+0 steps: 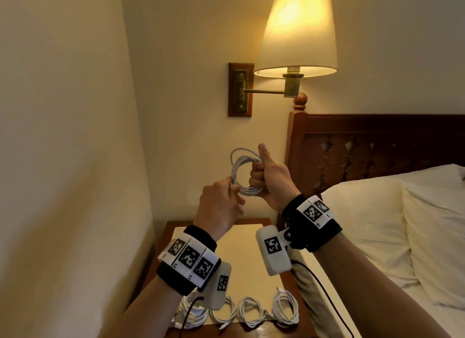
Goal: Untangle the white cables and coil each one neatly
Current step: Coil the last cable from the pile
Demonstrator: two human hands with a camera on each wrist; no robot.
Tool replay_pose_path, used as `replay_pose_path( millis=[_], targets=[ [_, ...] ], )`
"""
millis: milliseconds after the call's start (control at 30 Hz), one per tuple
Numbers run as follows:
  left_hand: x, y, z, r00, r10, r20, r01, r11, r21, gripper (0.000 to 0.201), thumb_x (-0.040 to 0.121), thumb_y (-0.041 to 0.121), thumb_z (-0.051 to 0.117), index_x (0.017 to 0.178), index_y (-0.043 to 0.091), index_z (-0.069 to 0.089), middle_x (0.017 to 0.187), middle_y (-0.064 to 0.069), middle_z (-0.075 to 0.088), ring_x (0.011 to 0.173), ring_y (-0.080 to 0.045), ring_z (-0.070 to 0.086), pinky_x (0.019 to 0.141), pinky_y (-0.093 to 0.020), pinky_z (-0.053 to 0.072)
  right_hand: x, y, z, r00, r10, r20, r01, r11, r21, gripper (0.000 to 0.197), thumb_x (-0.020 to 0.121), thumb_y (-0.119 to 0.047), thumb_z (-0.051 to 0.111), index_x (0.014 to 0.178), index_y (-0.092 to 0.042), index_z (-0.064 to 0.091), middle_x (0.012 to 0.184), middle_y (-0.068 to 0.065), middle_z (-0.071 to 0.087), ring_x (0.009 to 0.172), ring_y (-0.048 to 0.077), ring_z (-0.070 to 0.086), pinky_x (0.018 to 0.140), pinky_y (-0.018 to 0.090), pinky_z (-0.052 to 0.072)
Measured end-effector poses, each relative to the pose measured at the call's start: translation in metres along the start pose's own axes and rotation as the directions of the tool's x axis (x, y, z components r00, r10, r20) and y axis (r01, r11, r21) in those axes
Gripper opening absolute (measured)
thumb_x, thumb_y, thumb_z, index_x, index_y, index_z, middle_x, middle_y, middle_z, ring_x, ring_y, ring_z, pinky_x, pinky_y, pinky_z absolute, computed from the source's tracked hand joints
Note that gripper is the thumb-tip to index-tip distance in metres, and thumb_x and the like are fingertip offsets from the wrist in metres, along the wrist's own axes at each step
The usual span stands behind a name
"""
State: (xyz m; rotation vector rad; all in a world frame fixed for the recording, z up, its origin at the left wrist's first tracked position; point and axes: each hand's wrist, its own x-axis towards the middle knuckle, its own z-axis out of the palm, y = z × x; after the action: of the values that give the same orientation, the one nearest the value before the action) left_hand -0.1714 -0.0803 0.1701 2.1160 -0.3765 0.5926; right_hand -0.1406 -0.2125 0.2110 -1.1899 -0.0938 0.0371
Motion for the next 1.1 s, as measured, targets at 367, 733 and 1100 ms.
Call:
replay_pose_path(
  millis=[367, 733, 1100],
  targets=[
    [-0.039, -0.009, 0.015, 0.994, -0.017, -0.113, 0.062, 0.909, 0.413, 0.028, 0.104, 0.037, 0.025, 0.088, 0.025, 0.045, 0.077, 0.001, 0.061, 0.067, -0.021, 0.050, 0.059, -0.033, 0.033, 0.013, -0.014, 0.008, 0.998, -0.067, 0.008, 0.067, 0.997, 0.028, 0.041, 0.096, -0.046, 0.053, 0.066, -0.017, 0.046, 0.050, -0.007, 0.031, 0.043, 0.009, 0.026, 0.048, 0.025, 0.028],
    [-0.041, -0.026, 0.023, 0.997, -0.077, -0.014, 0.074, 0.985, -0.155, 0.031, 0.102, 0.037, 0.031, 0.074, 0.028, 0.041, 0.063, 0.006, 0.043, 0.056, -0.008, 0.037, 0.059, -0.039, 0.036, 0.015, -0.014, 0.007, 0.984, -0.047, 0.171, 0.044, 0.999, 0.022, 0.048, 0.099, -0.048, 0.043, 0.061, -0.019, 0.040, 0.049, -0.007, 0.026, 0.046, 0.011, 0.021, 0.055, 0.029, 0.024],
    [-0.009, -0.019, 0.003, 0.959, -0.281, 0.036, 0.262, 0.827, -0.497, 0.024, 0.102, 0.012, 0.036, 0.101, 0.017, 0.060, 0.066, 0.004, 0.060, 0.062, -0.006, 0.050, 0.055, -0.018, 0.038, 0.010, -0.004, -0.022, 0.935, -0.018, 0.353, 0.019, 1.000, 0.000, 0.033, 0.105, -0.028, 0.034, 0.093, -0.008, 0.058, 0.061, -0.003, 0.039, 0.060, 0.013, 0.045, 0.065, 0.026, 0.038]
  ],
)
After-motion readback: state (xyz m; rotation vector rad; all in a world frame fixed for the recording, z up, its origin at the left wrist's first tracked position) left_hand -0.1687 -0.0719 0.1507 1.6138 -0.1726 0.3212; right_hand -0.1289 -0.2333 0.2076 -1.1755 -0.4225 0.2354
